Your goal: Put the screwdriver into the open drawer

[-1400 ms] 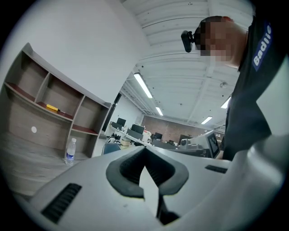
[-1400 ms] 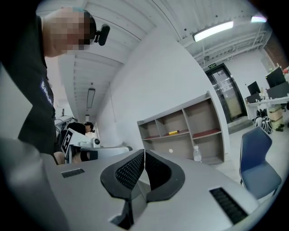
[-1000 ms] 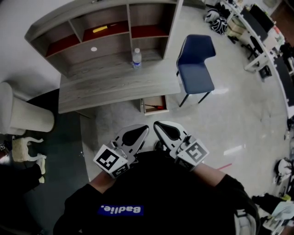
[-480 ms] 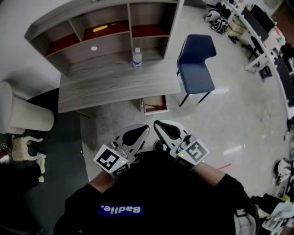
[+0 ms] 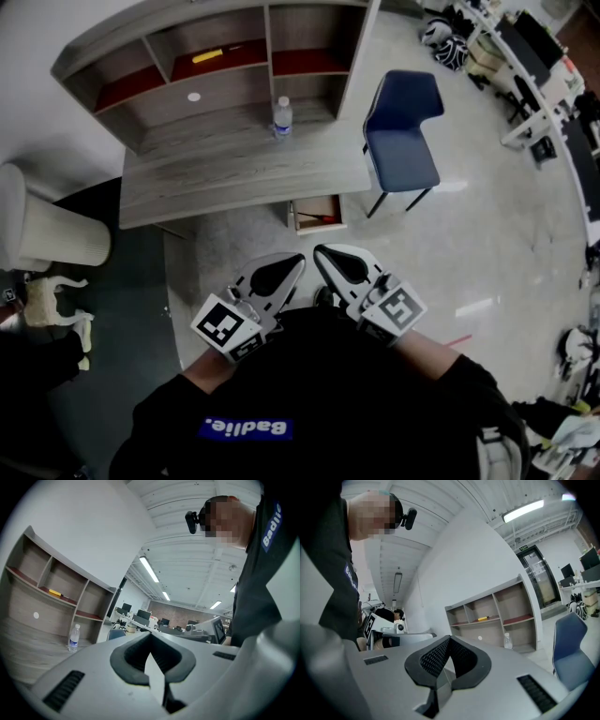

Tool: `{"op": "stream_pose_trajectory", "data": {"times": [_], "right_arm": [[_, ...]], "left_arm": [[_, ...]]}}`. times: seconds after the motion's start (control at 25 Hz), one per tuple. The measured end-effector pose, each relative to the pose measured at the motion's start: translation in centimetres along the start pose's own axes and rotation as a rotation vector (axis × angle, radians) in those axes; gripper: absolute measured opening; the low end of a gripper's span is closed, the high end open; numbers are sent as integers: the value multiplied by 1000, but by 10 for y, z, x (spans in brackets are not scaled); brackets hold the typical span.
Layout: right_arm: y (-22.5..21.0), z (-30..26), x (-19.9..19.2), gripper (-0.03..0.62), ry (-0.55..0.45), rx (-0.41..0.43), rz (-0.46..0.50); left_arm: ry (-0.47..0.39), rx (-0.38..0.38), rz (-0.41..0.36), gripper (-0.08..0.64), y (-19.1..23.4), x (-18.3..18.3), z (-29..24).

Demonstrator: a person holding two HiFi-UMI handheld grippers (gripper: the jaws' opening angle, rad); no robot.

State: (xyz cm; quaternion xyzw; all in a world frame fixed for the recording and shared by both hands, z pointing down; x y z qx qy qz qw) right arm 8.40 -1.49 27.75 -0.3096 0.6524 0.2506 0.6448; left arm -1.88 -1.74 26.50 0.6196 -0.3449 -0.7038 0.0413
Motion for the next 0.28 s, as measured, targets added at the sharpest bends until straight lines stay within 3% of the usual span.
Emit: {"op": "stream_pose_trajectory", "data": {"times": [0.28], "right_arm": [[1,-2,0,28,2,4,0]], "left_arm": [[-2,2,-2,2,1,0,2]]}}
Point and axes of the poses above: the fingertips, and each gripper's own axes: z backward along the fingers, y to its left, x out of its top, the point moved 5 cm from there along z, backward along the fingers, and after that the axes turned 12 degrees about z, right-handed, at the moved point
